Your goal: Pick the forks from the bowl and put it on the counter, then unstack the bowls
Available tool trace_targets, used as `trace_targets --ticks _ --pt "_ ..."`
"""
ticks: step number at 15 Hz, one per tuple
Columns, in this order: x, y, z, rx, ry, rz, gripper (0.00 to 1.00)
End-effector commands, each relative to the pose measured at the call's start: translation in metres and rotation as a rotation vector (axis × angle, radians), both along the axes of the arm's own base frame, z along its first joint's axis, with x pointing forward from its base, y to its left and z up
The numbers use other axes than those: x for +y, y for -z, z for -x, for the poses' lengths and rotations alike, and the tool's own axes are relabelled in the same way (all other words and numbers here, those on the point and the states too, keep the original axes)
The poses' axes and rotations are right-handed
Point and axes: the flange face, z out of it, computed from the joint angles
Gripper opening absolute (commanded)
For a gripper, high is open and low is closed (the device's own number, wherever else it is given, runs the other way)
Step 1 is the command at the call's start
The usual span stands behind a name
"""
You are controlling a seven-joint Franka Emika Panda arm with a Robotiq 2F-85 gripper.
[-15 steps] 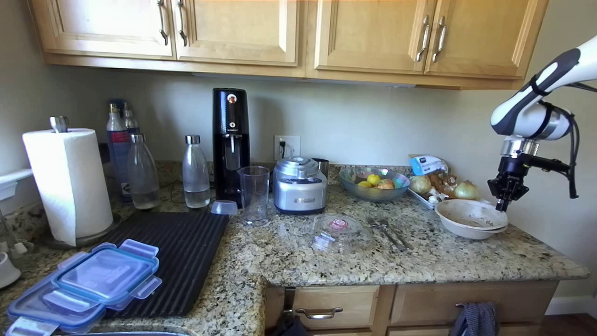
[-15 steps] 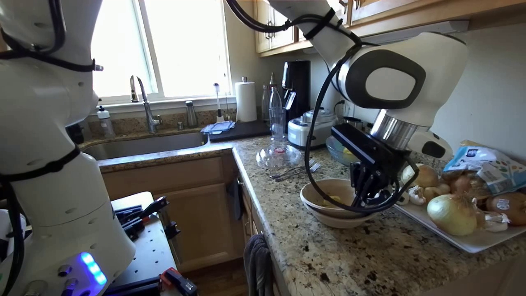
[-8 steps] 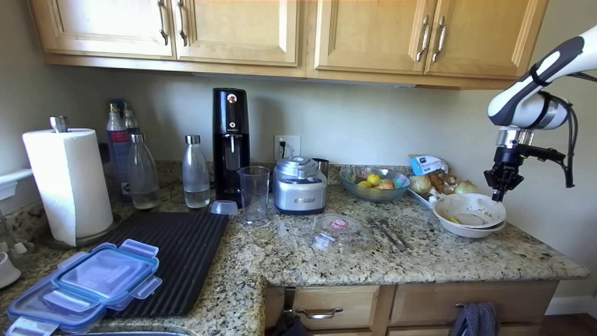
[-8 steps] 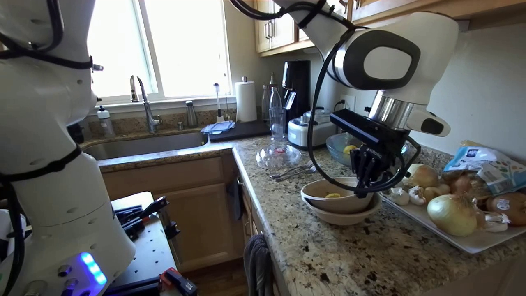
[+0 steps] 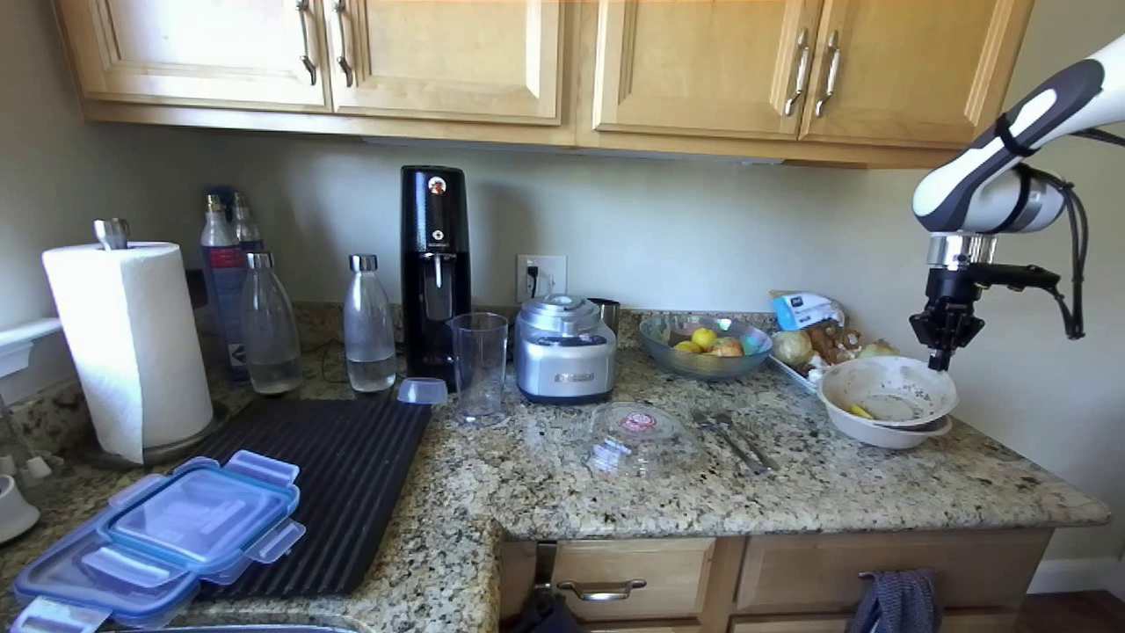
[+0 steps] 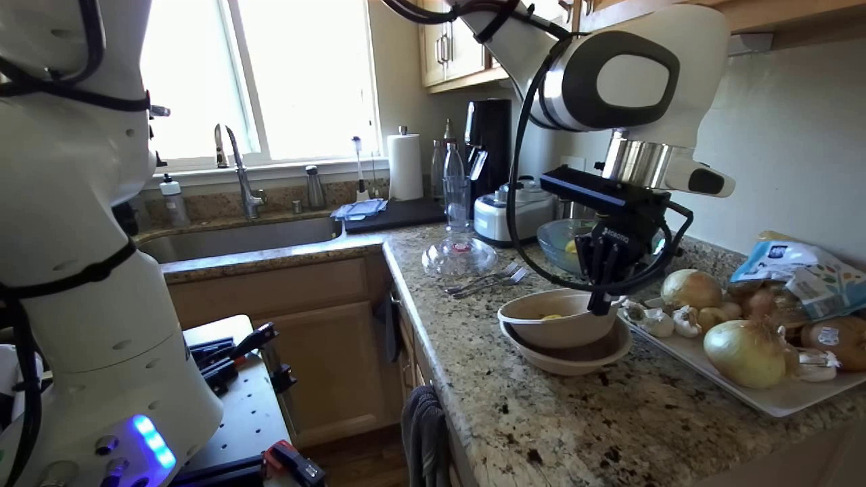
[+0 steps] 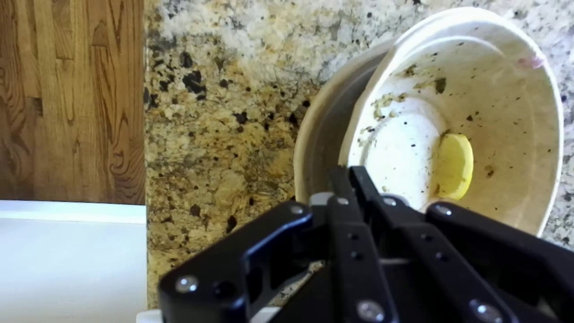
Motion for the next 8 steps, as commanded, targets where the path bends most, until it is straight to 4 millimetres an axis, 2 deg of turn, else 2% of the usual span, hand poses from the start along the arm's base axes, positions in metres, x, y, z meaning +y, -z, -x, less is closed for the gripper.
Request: trace_targets --ticks 1,5,8 --pt "0.001 -0.020 0.008 0.009 0.030 0.057 0.06" --pt "-0.002 -0.034 0.009 -0.002 0.037 0.075 0.06" --pt "0.004 -0.044 0.005 -0.018 0.018 0.072 0.06"
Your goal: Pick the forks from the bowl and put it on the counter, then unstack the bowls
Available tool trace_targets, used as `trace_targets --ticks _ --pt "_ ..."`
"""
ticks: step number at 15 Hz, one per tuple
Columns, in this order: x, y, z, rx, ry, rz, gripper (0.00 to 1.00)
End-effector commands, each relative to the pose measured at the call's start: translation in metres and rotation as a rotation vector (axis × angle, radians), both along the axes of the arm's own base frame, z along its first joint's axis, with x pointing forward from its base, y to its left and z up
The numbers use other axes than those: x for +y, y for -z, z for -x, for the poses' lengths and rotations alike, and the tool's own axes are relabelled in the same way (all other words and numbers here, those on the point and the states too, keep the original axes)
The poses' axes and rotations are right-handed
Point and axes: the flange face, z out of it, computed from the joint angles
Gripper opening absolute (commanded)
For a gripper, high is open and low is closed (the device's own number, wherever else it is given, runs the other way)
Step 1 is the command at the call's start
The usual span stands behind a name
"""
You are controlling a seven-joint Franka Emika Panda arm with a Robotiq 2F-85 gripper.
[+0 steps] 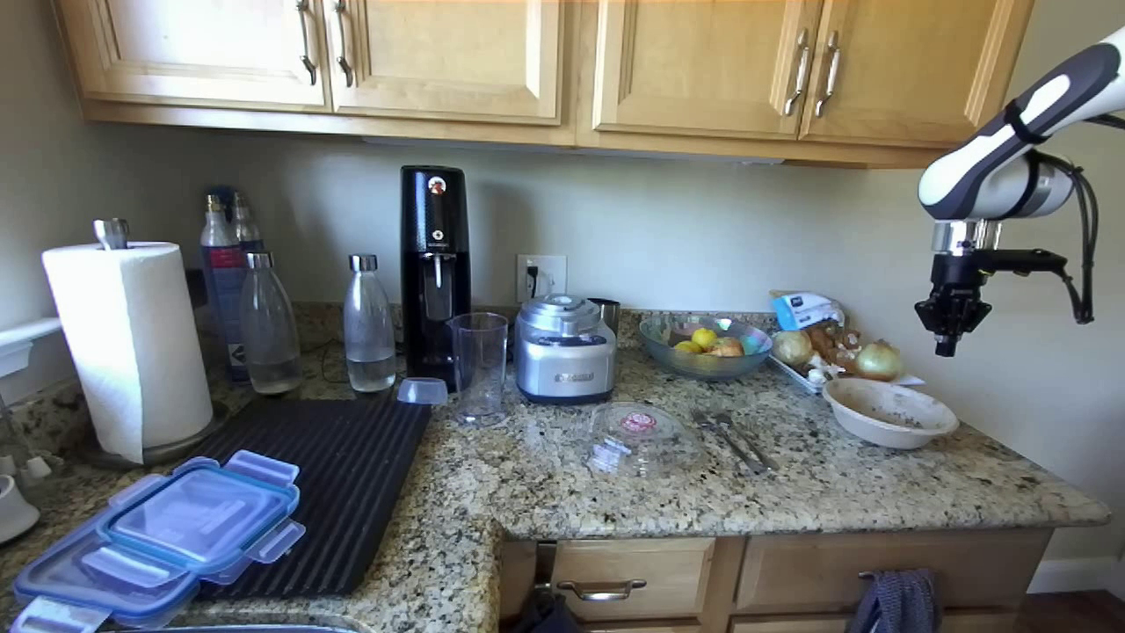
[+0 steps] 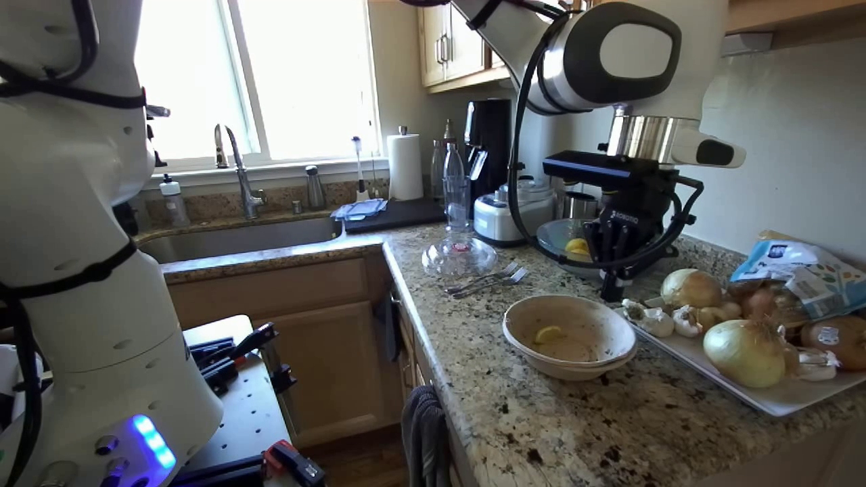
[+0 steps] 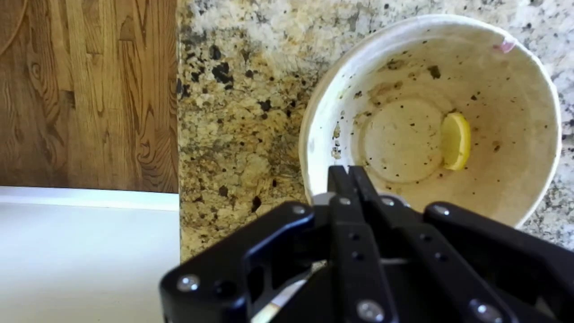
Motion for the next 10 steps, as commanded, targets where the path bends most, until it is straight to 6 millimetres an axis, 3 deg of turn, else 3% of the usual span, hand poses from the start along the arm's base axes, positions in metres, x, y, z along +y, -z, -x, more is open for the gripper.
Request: trace_targets --ticks 1,3,4,6,10 --pt "0.010 -0.020 0.003 -0.007 -0.004 0.016 0.07" --pt "0.013 -0.017 0.001 0.009 -0.011 0.027 0.06" --pt "0.013 -0.014 0.000 0.021 -0.013 0.027 0.32" --pt "0.014 -0.005 0.001 0.041 -0.004 0.016 0.35" --pt "0.012 0.021 0.007 0.086 0.121 -0.010 0.60"
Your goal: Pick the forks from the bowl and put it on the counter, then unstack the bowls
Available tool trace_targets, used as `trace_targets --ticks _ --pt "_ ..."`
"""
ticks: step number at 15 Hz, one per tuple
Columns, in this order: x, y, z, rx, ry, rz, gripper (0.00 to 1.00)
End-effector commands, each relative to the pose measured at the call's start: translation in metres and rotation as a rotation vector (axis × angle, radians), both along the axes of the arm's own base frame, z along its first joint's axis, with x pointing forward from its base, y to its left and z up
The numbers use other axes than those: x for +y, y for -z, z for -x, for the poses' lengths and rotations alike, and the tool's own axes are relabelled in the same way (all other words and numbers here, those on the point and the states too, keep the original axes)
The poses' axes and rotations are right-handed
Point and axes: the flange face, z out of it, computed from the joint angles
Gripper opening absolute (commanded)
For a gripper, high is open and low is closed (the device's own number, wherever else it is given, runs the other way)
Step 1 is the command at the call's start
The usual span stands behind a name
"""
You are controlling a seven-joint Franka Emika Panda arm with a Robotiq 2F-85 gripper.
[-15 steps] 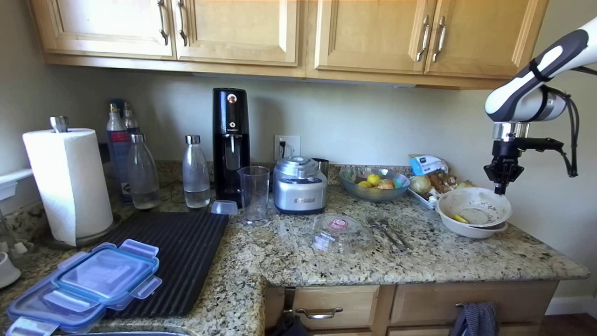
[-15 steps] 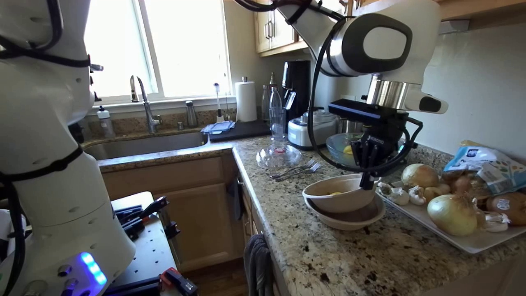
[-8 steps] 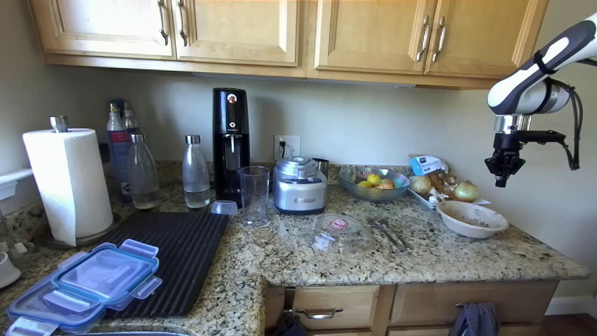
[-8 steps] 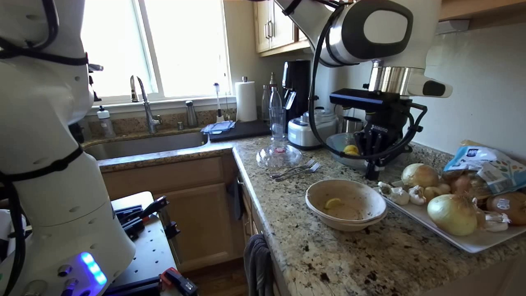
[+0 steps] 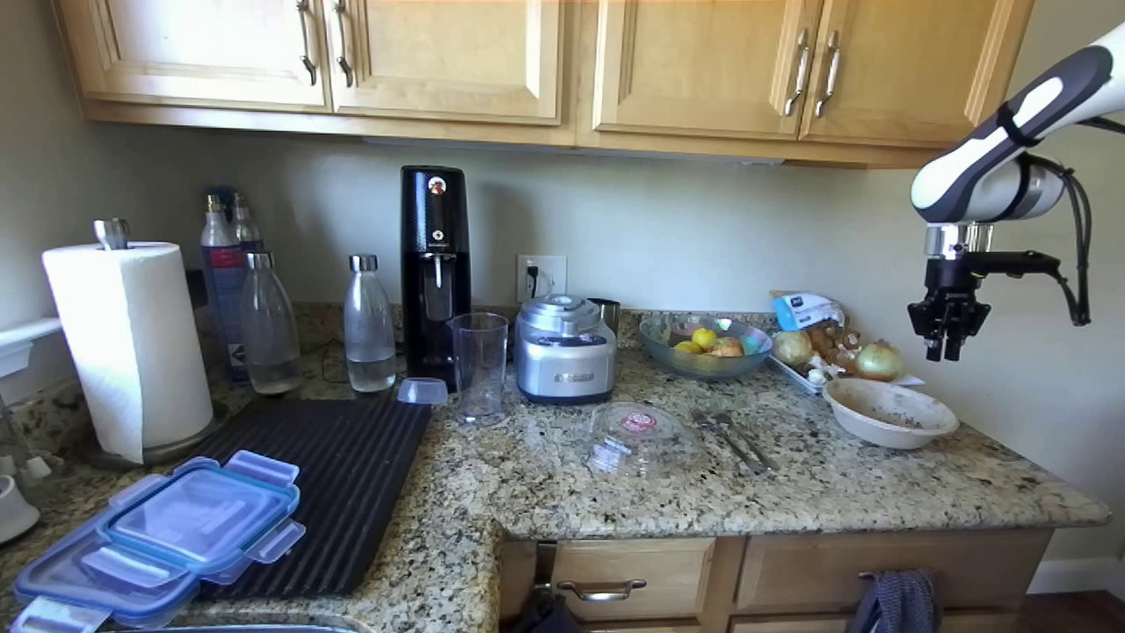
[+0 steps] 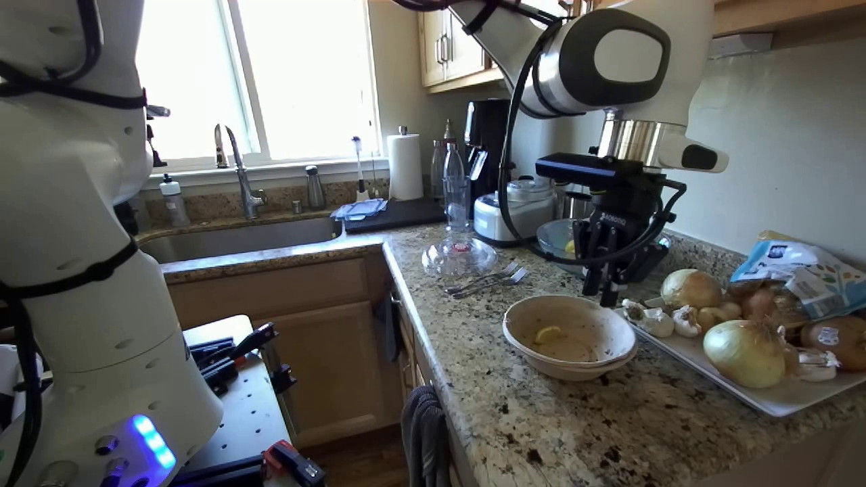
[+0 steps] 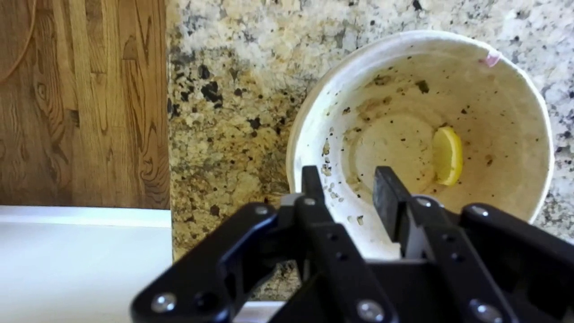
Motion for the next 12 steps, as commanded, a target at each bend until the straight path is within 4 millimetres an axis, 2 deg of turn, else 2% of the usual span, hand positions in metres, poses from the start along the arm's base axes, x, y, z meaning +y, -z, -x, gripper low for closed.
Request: trace_targets --ticks 1,4,5,8,12 --pt "-0.002 0.018 0.010 0.046 0.129 -0.019 0.66" --pt "0.000 0.036 0.014 0.055 0.249 -0.041 0.86" --pt "-0.001 0.032 0.006 0.046 0.166 -0.028 0.67" --pt "-0.001 0.041 0.007 0.057 0.209 -0.038 0.85" --pt "-0.001 0.041 0.007 0.057 0.217 -0.037 0.86"
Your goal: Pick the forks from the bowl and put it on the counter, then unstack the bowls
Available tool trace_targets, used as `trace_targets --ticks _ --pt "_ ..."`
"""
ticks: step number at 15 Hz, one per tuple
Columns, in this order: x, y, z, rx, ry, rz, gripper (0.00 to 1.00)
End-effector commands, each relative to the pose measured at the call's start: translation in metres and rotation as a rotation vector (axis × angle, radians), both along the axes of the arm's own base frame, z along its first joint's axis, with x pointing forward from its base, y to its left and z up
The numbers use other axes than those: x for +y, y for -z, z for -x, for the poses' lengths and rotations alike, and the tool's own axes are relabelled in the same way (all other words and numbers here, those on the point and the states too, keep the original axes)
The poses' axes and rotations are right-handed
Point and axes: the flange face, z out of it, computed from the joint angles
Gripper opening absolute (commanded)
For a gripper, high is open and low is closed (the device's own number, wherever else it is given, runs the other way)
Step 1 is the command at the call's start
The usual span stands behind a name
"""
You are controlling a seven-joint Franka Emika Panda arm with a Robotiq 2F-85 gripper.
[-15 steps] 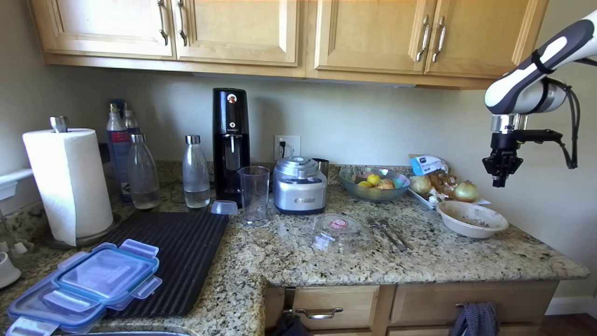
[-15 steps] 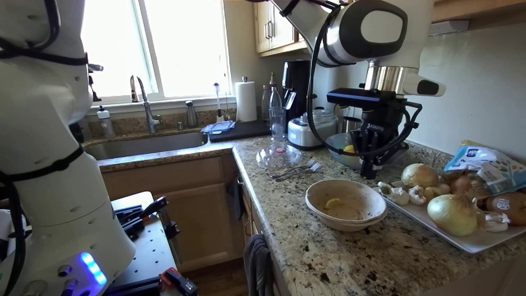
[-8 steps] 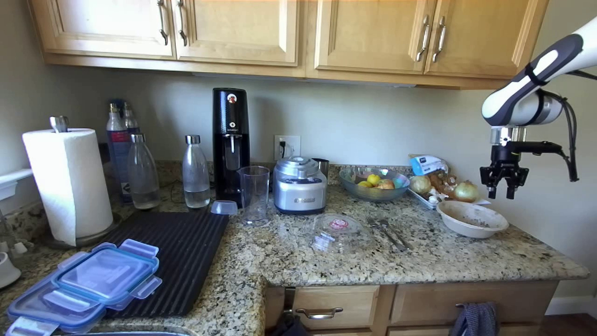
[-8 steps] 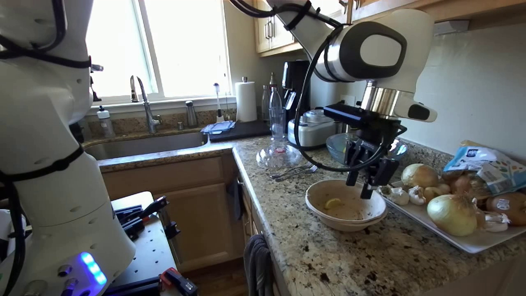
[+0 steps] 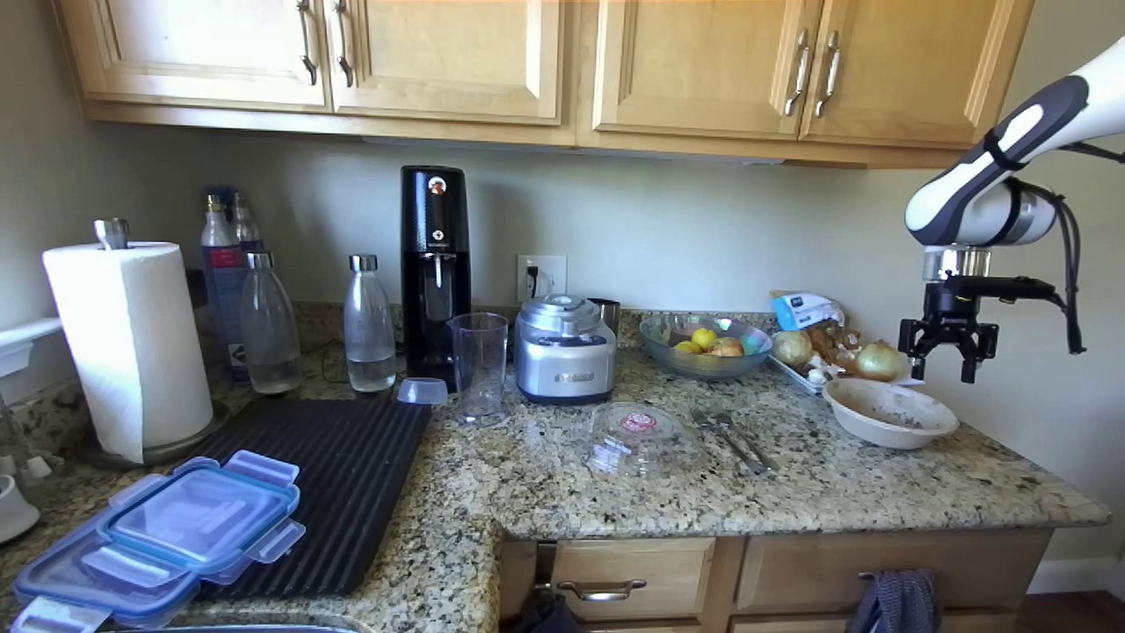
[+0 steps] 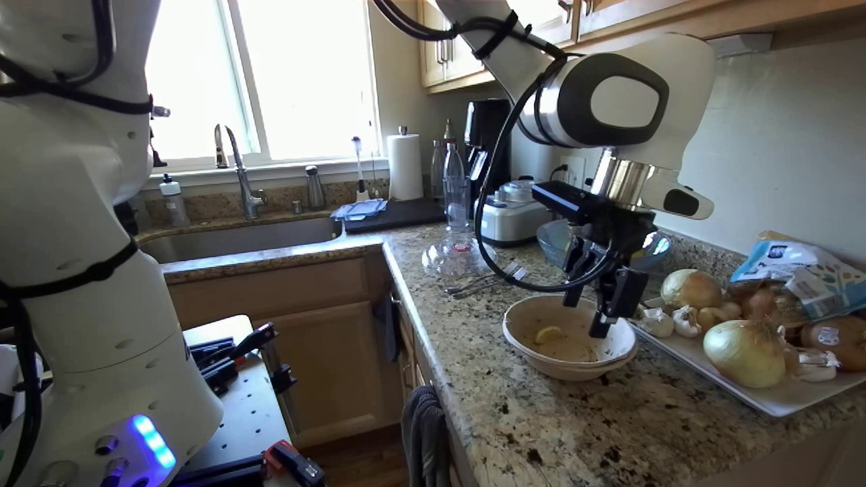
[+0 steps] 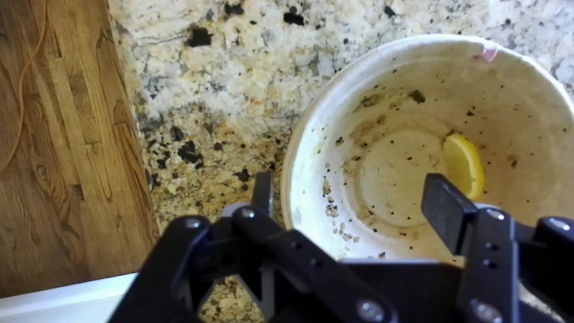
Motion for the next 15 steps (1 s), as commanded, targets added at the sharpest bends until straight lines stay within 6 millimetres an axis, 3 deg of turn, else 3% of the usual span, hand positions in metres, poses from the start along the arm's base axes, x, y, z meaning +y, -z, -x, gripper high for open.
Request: trace_targets --ticks 1,2,4,15 --pt "-0.001 0.000 0.000 0.001 0.000 0.000 0.86" --pt "-0.001 0.000 0.000 0.001 0.000 0.000 0.96" --pt "-0.003 0.003 0.004 -0.030 0.071 -0.002 1.00" --pt "-0.014 0.030 0.038 -0.058 0.476 -0.096 1.00"
